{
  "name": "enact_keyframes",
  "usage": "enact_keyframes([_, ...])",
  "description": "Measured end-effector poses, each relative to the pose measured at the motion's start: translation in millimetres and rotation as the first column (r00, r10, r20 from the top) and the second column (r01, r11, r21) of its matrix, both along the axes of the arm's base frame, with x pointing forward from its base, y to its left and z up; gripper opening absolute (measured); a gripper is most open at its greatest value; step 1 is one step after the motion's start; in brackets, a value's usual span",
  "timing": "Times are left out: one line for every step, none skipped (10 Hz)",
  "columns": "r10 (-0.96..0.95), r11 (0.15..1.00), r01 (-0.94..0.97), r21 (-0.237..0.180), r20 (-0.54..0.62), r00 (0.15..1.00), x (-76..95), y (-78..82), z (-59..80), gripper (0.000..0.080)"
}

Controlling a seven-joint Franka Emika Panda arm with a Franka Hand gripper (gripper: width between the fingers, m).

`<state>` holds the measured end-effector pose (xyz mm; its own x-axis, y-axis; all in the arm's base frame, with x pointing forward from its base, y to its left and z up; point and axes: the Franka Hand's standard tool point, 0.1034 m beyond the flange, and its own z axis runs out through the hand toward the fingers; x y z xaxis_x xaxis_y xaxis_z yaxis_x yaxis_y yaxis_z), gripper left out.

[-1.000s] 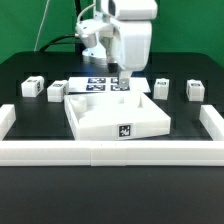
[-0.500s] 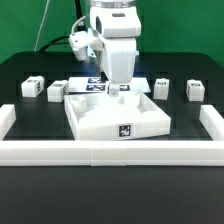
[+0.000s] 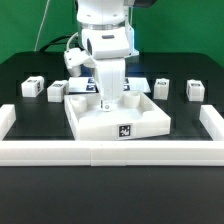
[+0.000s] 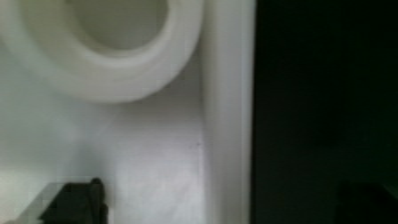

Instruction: Assemble one leg

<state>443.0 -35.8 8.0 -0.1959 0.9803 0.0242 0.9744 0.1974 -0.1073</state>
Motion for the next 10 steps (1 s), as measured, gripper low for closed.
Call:
enact_keyframes([0.001, 1.0, -0.001, -0.001, 0.001, 1.0, 0.9, -0.1, 0.4, 0.065])
enact_keyframes([-0.001, 1.0, 0.001, -0.001, 0.001, 1.0, 1.5, -0.1, 0.7, 0.062])
enact_keyframes([-0.001, 1.0, 0.001, -0.001, 0.0, 1.0, 0.9, -0.2, 0.3, 0.0485])
enact_keyframes([-0.001, 1.0, 0.001, -0.001, 0.0, 1.0, 0.9, -0.2, 0.3, 0.035])
enact_keyframes([-0.001, 1.0, 0.001, -0.001, 0.0, 1.0, 0.9, -0.2, 0.3, 0.035])
enact_keyframes([-0.001, 1.0, 0.001, -0.001, 0.0, 1.0, 0.9, -0.2, 0.3, 0.0166])
enact_keyframes([-0.001, 1.0, 0.001, -0.001, 0.005, 1.0, 2.1, -0.1, 1.0, 0.0065])
enact_keyframes([-0.001, 1.0, 0.001, -0.001, 0.014, 1.0, 4.0, -0.2, 1.8, 0.0065])
enact_keyframes([-0.001, 1.0, 0.001, -0.001, 0.018, 1.0, 4.8, -0.2, 2.0, 0.0065])
enact_keyframes([-0.001, 1.0, 0.001, -0.001, 0.019, 1.0, 5.0, -0.1, 2.1, 0.0065])
